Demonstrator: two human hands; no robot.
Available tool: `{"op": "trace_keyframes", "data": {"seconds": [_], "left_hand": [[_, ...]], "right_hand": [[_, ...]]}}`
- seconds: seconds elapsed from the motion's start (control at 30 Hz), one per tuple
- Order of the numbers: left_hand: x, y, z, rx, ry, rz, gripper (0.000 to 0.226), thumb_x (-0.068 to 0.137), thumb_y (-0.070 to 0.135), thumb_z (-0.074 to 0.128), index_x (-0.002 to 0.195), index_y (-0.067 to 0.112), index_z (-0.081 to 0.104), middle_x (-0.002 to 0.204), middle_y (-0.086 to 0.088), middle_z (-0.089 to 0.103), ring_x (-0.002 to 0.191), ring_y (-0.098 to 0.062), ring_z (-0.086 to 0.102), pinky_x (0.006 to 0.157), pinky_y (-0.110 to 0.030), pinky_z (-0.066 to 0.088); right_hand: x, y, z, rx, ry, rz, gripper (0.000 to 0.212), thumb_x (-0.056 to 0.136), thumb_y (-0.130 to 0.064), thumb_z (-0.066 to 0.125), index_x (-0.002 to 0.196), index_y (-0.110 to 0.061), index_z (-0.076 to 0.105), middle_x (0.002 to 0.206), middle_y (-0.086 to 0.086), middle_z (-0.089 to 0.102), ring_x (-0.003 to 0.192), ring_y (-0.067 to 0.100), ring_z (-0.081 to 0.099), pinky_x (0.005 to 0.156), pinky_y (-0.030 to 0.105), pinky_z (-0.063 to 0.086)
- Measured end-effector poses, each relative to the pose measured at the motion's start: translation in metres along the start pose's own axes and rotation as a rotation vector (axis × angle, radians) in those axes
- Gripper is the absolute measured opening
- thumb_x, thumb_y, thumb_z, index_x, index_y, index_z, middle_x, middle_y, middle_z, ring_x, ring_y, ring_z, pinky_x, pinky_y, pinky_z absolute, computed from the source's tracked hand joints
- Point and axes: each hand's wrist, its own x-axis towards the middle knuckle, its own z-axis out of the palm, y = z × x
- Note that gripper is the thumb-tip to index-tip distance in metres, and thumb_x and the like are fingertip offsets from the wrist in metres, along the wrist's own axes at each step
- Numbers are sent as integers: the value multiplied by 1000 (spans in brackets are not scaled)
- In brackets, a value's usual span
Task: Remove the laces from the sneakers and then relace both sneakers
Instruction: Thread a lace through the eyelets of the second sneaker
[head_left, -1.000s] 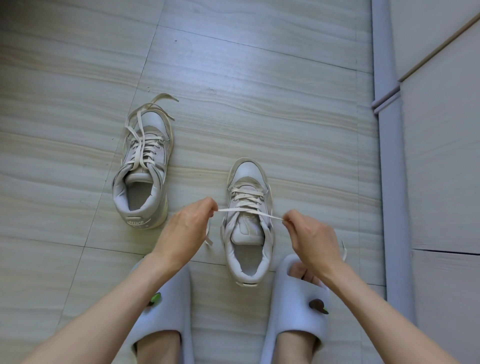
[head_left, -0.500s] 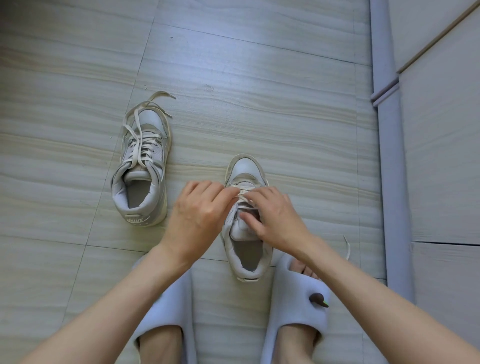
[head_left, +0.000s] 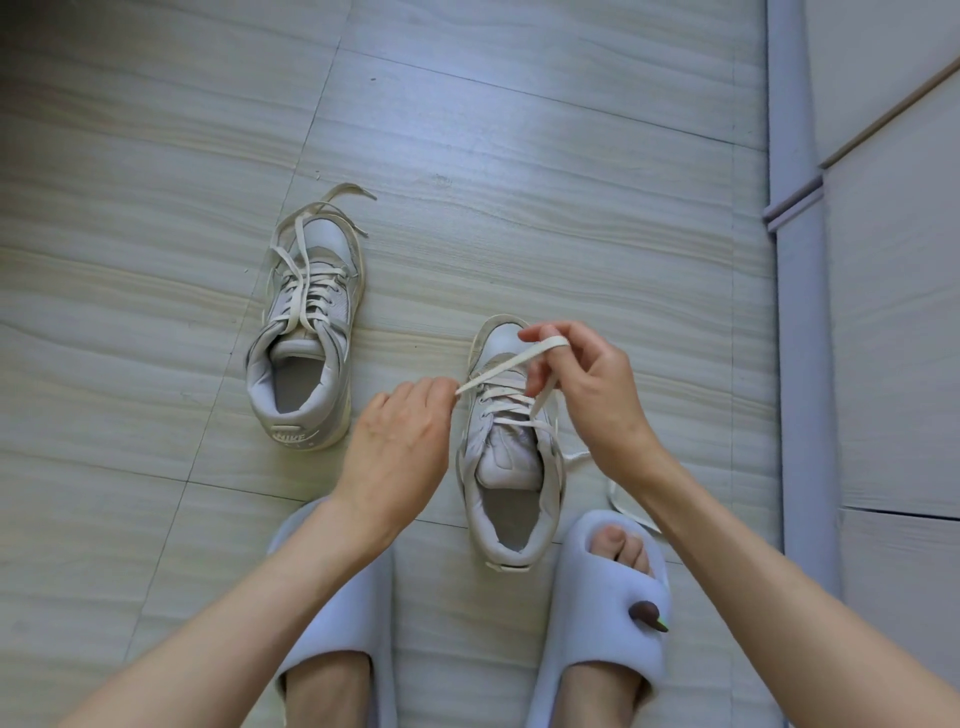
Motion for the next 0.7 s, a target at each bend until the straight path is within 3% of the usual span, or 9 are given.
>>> {"op": "trace_keyframes", "data": {"seconds": [0.13, 0.3, 0.37, 0.53, 0.63, 0.7], "left_hand": [[-1, -5, 6, -92, -35, -108, 15, 80, -10, 59, 82, 4, 56, 65, -9, 55, 53, -30, 49, 51, -31, 27], [-4, -14, 17, -140, -176, -237, 17, 92, 1, 37, 102, 10, 48, 85, -4, 51, 67, -23, 35, 58, -31, 19], [-7, -18, 21, -197, -262, -313, 21, 91, 1, 34, 106, 11, 45, 92, -5, 53, 71, -25, 39, 58, -33, 24], [-15, -25, 33, -236, -413, -397, 27, 89, 1, 31, 107, 15, 46, 95, -7, 61, 82, -32, 57, 42, -30, 29], [-11, -28, 38, -363, -475, -455, 22, 91, 2, 31, 96, 17, 47, 89, -2, 63, 89, -28, 58, 69, -36, 44], [-8, -30, 40, -431, -513, -480, 21, 92, 2, 33, 90, 17, 47, 80, 4, 62, 84, -24, 59, 75, -33, 45]], "right_hand": [[3, -5, -4, 68, 53, 26, 24, 98, -8, 43, 86, -16, 62, 53, -8, 53, 53, 8, 50, 63, 23, 47], [2, -11, -6, 229, 63, 79, 26, 100, -20, 39, 91, -13, 63, 59, -1, 52, 57, 12, 51, 67, 29, 47], [1, -15, -8, 251, 54, 69, 28, 100, -25, 38, 92, -13, 62, 59, 0, 51, 58, 13, 52, 66, 27, 48], [1, -19, -7, 340, 47, 97, 32, 101, -27, 36, 93, -11, 62, 54, -7, 54, 56, 10, 54, 63, 24, 49], [2, -20, -9, 433, 79, 142, 39, 101, -34, 32, 93, -9, 61, 52, -8, 55, 55, 8, 57, 61, 22, 49], [4, -19, -14, 480, 109, 162, 41, 100, -39, 32, 94, -8, 60, 53, -5, 58, 57, 10, 59, 65, 25, 50]]}}
